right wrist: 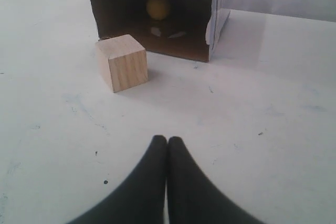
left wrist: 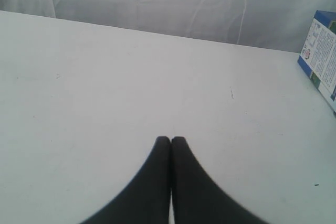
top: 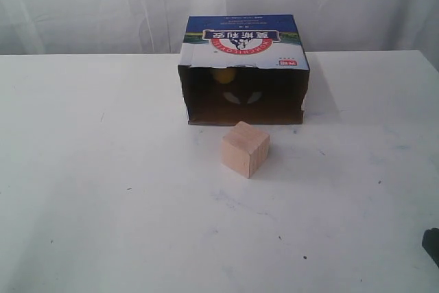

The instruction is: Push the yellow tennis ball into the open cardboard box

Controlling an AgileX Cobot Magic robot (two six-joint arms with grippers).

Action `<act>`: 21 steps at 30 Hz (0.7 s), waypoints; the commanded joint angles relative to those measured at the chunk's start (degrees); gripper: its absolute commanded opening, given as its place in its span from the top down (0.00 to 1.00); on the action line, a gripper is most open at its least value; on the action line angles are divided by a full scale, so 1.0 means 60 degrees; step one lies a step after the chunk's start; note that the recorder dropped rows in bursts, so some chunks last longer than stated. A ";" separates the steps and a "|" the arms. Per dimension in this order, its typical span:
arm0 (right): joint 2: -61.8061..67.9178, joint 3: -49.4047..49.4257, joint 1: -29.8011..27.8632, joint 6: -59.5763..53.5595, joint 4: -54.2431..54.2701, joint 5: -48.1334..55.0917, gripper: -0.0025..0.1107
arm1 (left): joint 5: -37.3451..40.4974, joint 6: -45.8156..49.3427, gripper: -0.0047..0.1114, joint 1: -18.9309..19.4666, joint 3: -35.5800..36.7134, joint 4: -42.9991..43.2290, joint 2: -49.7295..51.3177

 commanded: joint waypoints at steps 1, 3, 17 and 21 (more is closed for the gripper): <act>-0.0062 0.0043 -0.0004 -0.0234 -0.0102 -0.0024 0.98 | -0.0055 -0.0019 0.96 0.0025 0.0036 -0.0003 -0.0029; -0.0062 0.0043 -0.0004 -0.0234 -0.0102 -0.0024 0.98 | -0.0055 -0.0019 0.96 0.0025 0.0036 -0.0003 -0.0029; -0.0062 0.0043 -0.0004 -0.0079 -0.0107 -0.0024 0.98 | -0.0055 -0.0019 0.96 0.0025 0.0036 -0.0003 -0.0029; -0.0062 0.0043 -0.0004 -0.0079 -0.0107 -0.0024 0.98 | -0.0055 -0.0019 0.96 0.0025 0.0036 -0.0003 -0.0029</act>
